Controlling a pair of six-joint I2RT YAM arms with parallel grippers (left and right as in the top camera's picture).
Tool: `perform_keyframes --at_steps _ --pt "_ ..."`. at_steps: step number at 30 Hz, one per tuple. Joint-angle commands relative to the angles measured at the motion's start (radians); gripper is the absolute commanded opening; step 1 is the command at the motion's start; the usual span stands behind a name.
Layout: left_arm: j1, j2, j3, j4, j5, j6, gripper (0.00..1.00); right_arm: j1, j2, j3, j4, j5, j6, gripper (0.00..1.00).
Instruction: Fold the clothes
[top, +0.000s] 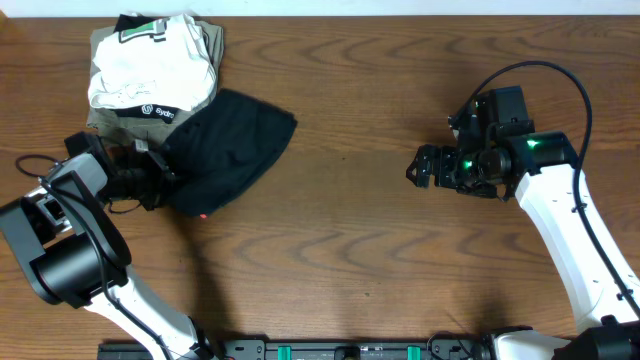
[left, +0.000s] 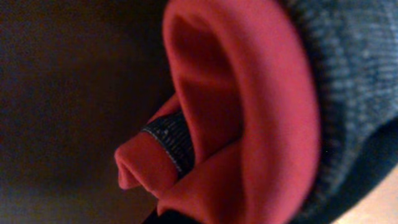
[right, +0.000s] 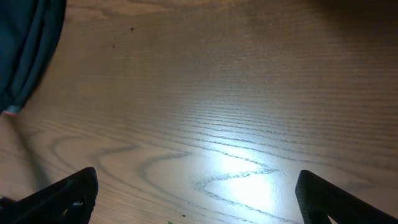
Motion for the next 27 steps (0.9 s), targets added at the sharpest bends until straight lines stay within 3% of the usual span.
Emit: perform_keyframes --at_steps 1,10,17,27 --pt "0.031 0.022 -0.05 -0.065 -0.087 -0.028 0.06 0.01 0.003 0.0 0.003 -0.002 -0.004 0.99" --pt "0.061 -0.257 -0.05 -0.184 -0.039 -0.016 0.06 0.01 0.003 0.0 0.024 0.004 -0.008 0.99" --pt "0.03 -0.531 -0.043 -0.19 -0.039 -0.051 0.06 0.01 0.003 0.0 0.058 0.004 -0.01 0.99" --pt "-0.201 -0.723 -0.003 -0.08 -0.043 -0.094 0.06 0.01 0.003 0.0 0.088 0.004 -0.02 0.99"
